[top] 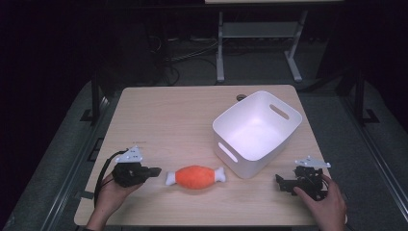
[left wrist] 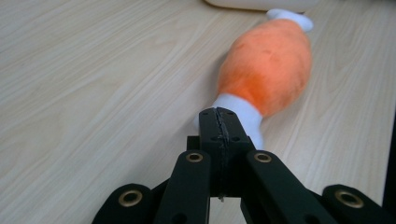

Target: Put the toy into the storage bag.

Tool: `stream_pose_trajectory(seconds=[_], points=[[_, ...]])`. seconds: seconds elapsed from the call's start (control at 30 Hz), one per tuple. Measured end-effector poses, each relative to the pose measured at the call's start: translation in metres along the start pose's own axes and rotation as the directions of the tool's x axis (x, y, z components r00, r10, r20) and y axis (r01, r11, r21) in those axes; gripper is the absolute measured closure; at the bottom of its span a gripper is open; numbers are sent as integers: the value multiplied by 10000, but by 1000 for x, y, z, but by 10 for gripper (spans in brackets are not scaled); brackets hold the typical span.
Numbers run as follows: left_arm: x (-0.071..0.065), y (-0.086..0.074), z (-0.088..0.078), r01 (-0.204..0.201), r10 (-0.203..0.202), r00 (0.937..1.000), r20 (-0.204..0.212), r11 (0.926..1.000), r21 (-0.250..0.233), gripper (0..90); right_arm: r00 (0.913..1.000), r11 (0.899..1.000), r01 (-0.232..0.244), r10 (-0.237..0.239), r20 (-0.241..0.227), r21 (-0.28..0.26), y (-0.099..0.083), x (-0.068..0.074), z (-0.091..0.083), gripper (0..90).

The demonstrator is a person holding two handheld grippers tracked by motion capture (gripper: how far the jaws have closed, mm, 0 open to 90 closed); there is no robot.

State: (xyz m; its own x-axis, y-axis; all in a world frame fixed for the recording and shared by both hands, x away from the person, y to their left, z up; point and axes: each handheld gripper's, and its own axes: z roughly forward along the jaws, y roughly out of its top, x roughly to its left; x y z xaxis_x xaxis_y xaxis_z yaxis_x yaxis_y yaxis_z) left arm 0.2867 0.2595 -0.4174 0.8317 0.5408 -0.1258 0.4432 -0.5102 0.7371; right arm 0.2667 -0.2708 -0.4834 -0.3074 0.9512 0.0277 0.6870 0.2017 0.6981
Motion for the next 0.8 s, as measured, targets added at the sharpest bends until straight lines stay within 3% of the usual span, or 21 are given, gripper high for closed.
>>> stream_pose_trajectory(seconds=[0.5, 0.8], points=[[-10, 35, 22, -638, 637, 9965, 547, 9980, 3, 896, 10000, 10000, -30, 30, 27, 3, 0, 0, 0, 0], [-16, 48, 35, -836, 834, 9924, 907, 9965, -19, 896, 9999, 10000, -92, 92, 94, 8, 1, 1, 1, 0]])
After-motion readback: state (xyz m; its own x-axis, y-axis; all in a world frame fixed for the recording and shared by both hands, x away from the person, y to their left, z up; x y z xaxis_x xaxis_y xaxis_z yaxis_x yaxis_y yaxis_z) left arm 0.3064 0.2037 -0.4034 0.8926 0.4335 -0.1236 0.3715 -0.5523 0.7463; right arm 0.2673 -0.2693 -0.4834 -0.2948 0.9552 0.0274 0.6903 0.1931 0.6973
